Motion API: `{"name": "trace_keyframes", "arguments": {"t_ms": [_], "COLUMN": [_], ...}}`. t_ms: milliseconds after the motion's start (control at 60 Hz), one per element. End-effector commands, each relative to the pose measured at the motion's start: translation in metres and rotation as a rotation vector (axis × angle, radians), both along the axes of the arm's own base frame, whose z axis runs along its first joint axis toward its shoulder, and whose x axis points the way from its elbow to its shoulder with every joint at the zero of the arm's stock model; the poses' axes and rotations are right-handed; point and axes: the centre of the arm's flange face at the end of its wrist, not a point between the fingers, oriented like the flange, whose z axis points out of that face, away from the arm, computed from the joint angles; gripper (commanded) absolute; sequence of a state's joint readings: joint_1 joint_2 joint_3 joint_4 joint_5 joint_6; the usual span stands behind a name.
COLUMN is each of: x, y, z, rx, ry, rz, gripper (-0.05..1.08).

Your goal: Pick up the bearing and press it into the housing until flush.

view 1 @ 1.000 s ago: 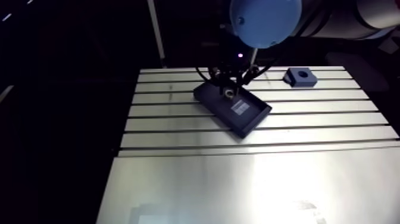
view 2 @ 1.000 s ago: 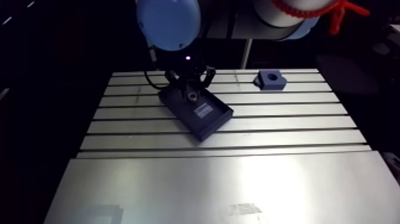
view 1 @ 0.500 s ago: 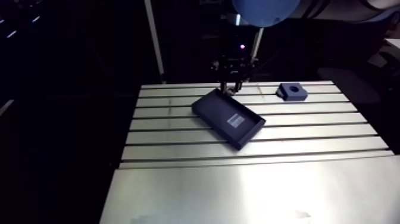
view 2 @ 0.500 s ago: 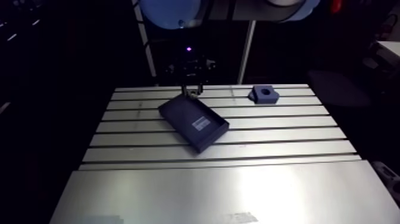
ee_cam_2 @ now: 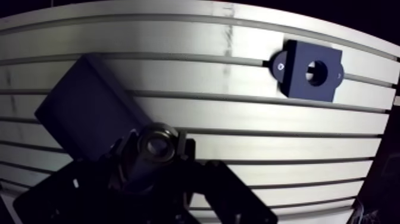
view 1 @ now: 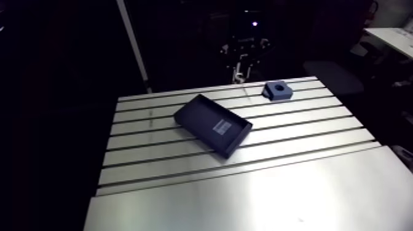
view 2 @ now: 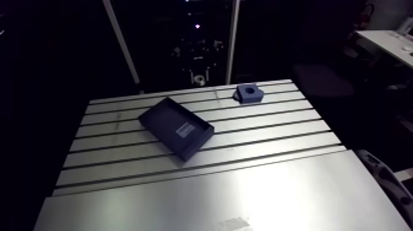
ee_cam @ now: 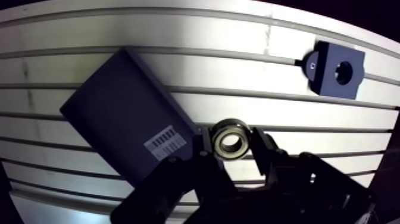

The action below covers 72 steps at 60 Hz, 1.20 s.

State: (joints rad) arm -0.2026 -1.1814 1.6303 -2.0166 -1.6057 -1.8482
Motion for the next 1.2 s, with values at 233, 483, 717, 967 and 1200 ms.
{"name": "trace_keyframes", "arguments": {"t_ms": [233, 483, 717, 967, 1200], "x": [-0.047, -0.055, -0.056, -0.055, -0.053], "y": [0.121, 0.145, 0.162, 0.179, 0.181], "z": [-0.002, -0.020, -0.033, -0.049, -0.054], "rx": [0.006, 0.002, -0.001, 0.001, -0.002], "ry": [0.005, -0.010, -0.018, -0.038, -0.047], "rz": [-0.024, -0.038, -0.058, -0.052, -0.057], "gripper": [0.71, 0.71, 0.71, 0.71, 0.71]}}
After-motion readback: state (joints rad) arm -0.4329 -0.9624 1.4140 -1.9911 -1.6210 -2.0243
